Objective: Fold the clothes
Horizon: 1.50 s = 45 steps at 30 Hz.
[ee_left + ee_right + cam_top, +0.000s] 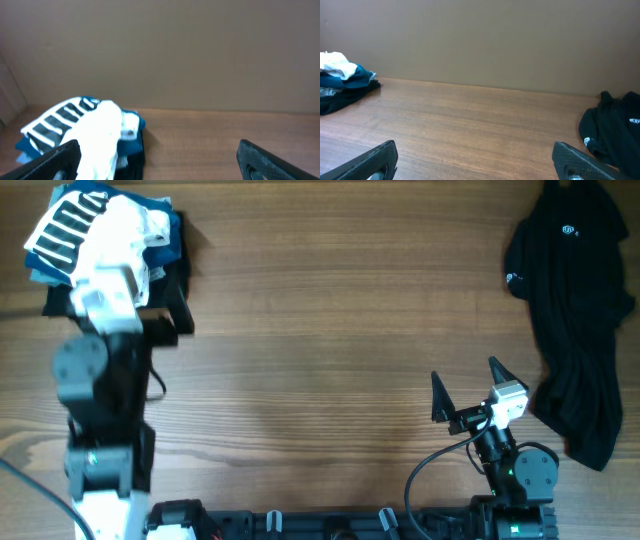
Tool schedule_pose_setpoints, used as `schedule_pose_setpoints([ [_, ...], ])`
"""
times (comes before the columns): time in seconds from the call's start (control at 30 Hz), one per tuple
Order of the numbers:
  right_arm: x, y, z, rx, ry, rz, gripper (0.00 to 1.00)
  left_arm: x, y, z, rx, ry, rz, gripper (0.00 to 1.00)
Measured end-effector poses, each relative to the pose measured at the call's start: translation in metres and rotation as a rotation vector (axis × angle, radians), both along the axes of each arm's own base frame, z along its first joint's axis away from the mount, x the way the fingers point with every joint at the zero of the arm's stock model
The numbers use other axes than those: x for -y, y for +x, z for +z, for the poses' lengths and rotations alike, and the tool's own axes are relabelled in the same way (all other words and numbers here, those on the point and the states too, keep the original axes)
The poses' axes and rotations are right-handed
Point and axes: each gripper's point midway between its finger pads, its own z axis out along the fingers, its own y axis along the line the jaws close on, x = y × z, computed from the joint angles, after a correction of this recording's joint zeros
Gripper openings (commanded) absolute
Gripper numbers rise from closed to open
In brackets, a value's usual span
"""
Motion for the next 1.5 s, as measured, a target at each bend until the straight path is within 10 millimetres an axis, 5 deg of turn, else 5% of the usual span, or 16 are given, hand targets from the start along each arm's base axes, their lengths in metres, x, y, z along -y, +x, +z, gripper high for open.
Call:
schedule_pose_setpoints([
  [0.23,0.000,0.000,0.000,0.000,0.000,0.000,1.00,0.004,-0.060,-0.053,0.125,-0.049,0.003,1.00],
  [0.6,0.000,0.000,0.000,0.000,0.000,0.000,1.00,-0.001,-0.094,-0.052,0.402,-0.067,0.021,1.00],
  [0.8,0.000,0.000,0.000,0.000,0.000,0.000,0.99,-0.002,-0.093,-0.062,0.384,-0.068,0.024,1.00],
  [1.23,0.000,0.000,0.000,0.000,0.000,0.000,1.00,-0.003,-0.078,-0.144,0.133,-0.143,0.039,1.00],
  [1.27,0.000,0.000,0.000,0.000,0.000,0.000,1.00,-0.003,-0.079,-0.163,0.056,-0.153,0.045,1.00],
  [1.5,0.000,0.000,0.000,0.000,0.000,0.000,1.00,-0.003,-0.079,-0.167,0.042,-0.169,0.048,1.00],
])
